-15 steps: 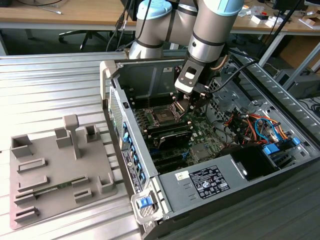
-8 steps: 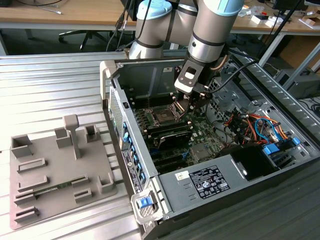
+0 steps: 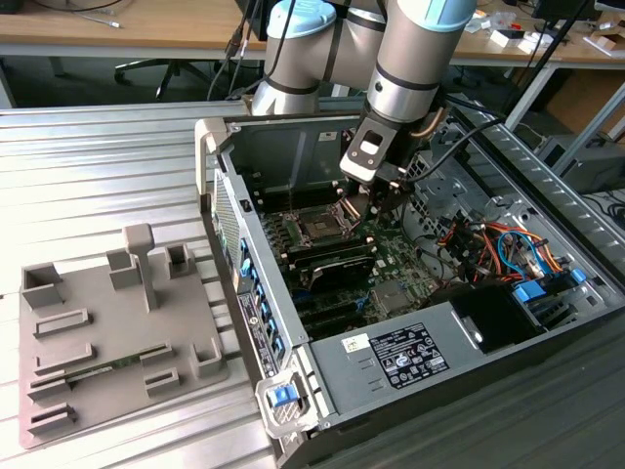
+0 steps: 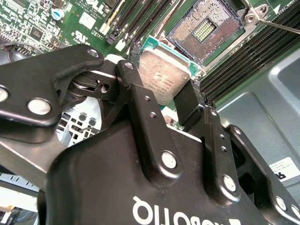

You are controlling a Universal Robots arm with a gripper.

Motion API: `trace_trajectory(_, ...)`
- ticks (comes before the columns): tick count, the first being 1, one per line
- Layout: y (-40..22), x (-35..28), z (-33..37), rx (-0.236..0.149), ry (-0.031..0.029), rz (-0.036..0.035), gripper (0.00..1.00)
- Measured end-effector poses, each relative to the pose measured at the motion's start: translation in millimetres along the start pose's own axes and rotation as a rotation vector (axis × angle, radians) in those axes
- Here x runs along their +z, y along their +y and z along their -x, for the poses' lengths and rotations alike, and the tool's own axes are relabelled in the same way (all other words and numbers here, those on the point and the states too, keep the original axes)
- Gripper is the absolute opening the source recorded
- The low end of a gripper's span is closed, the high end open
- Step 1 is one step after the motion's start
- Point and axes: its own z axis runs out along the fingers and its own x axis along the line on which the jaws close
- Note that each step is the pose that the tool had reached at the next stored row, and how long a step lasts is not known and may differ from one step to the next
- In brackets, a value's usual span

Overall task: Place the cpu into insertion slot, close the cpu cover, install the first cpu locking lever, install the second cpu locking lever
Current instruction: 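Place the cpu into insertion slot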

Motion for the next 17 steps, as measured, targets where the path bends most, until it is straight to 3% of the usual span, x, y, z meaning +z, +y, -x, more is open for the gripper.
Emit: trace_trajectory(17, 0.0, 0.6, 0.0, 0.047, -0.0035, -0.0005, 0.54)
